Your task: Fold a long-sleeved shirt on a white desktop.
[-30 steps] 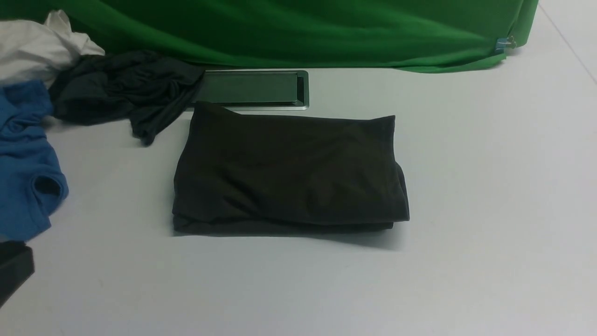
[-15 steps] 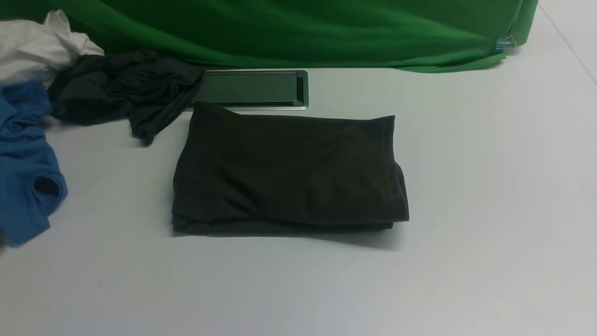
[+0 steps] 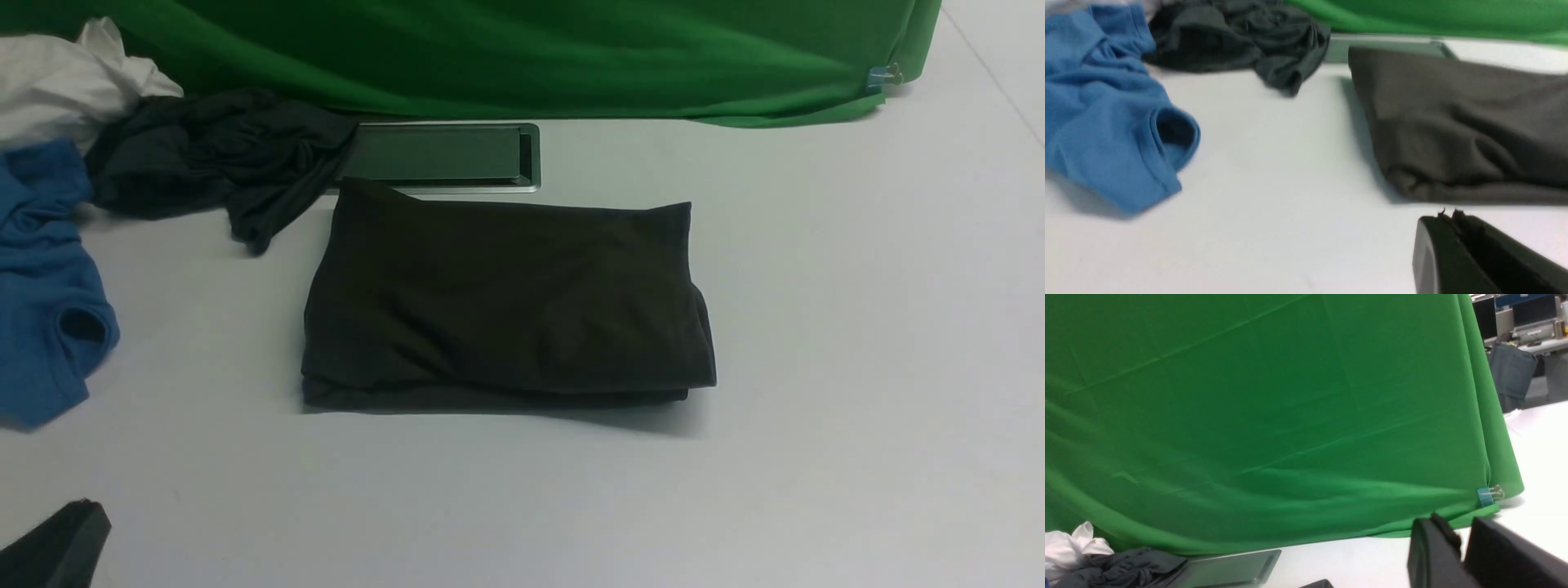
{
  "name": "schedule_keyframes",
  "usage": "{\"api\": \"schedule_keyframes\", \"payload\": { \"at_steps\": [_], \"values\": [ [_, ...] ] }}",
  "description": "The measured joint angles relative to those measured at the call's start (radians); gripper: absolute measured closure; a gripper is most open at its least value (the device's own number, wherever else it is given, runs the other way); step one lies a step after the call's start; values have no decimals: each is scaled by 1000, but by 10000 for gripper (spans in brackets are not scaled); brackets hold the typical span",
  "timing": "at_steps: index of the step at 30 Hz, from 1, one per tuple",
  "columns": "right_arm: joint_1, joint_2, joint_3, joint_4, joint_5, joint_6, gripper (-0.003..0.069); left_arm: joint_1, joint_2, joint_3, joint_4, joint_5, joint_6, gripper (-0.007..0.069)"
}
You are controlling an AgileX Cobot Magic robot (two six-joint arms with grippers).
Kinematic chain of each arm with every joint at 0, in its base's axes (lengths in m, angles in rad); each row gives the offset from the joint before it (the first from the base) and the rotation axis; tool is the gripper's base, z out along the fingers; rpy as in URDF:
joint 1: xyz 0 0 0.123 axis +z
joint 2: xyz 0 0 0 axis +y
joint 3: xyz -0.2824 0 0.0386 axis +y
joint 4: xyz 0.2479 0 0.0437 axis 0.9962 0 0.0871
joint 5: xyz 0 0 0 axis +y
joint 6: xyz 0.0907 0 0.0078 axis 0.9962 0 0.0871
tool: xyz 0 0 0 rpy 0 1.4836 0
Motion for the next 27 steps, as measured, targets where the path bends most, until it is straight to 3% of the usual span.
{"api": "schedule_keyframes", "payload": {
  "at_steps": [27],
  "values": [
    [0, 0, 0, 0, 1, 0, 471, -58, -2, 0, 21, -37, -3, 592]
  ]
}}
